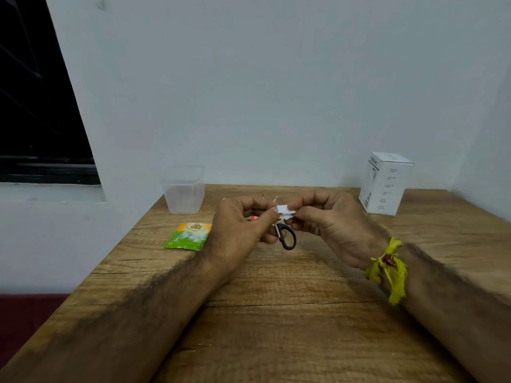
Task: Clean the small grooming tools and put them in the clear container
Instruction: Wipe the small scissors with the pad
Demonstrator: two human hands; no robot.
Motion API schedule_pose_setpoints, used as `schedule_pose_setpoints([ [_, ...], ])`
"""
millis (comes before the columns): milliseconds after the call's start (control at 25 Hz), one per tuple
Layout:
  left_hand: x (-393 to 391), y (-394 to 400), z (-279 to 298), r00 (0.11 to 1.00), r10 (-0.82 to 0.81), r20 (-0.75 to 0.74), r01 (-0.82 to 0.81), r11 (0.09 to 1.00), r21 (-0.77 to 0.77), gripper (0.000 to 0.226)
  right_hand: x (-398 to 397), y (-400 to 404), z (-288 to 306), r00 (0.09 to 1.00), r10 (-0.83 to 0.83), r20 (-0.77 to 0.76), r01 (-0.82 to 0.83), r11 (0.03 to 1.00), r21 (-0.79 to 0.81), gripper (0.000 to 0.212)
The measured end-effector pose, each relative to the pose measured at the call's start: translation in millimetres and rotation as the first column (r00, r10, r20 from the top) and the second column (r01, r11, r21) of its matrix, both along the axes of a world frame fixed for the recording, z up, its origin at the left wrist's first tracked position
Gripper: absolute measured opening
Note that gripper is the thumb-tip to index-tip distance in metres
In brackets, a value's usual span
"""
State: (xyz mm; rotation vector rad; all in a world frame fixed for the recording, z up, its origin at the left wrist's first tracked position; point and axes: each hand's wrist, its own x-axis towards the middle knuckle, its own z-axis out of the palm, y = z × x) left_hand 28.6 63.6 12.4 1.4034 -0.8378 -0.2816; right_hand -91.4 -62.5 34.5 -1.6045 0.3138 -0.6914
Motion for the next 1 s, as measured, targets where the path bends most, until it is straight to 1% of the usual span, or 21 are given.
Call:
schedule_pose_setpoints([
  [120,-3,-2,3,0.996,-0.040,-0.079,0.038,0.999,-0.018,0.019,2,0,-2,0.999,-0.043,0.016,0.044,0.996,-0.073,0.014],
  [200,-3,-1,3,0.997,-0.046,-0.067,0.045,0.999,-0.019,0.025,2,0,-2,0.998,-0.069,0.011,0.070,0.991,-0.118,0.013],
  [360,-2,0,1,1.000,-0.004,-0.030,0.004,1.000,-0.012,0.008,1,2,0,0.997,-0.077,0.001,0.076,0.980,-0.185,0.018],
  [480,-2,0,1,0.999,0.030,-0.013,-0.030,1.000,-0.009,0.005,2,4,0,0.996,-0.086,-0.012,0.082,0.979,-0.186,0.018],
  [520,-1,0,1,0.999,0.041,-0.005,-0.041,0.999,-0.017,0.005,3,4,0,0.995,-0.095,-0.001,0.094,0.985,-0.147,0.017],
  [560,-2,0,1,0.999,0.052,0.001,-0.052,0.998,-0.026,0.004,4,5,1,0.995,-0.103,0.016,0.104,0.993,-0.058,0.014],
  [600,-2,0,1,0.998,0.064,0.007,-0.063,0.997,-0.037,0.005,4,6,3,0.994,-0.101,0.030,0.098,0.992,0.073,0.011],
  [640,-2,0,2,0.997,0.073,0.015,-0.072,0.996,-0.047,0.006,4,7,4,0.997,-0.075,0.032,0.067,0.978,0.197,0.012],
  [680,-2,1,2,0.997,0.078,0.025,-0.076,0.996,-0.054,0.007,5,9,4,0.999,-0.029,0.015,0.024,0.962,0.271,0.020],
  [720,-3,1,2,0.996,0.078,0.036,-0.076,0.995,-0.058,0.008,5,11,3,1.000,0.019,-0.021,-0.012,0.955,0.296,0.033],
  [760,-3,1,3,0.996,0.076,0.044,-0.073,0.996,-0.058,0.008,5,15,1,0.998,0.050,-0.048,-0.033,0.952,0.304,0.040],
  [800,-3,1,3,0.996,0.076,0.048,-0.073,0.996,-0.057,0.008,7,18,-2,0.997,0.055,-0.054,-0.035,0.950,0.311,0.042],
  [1000,-4,1,3,0.997,0.077,0.028,-0.075,0.995,-0.070,0.008,13,23,-9,0.999,-0.047,0.008,0.038,0.893,0.449,0.027],
])
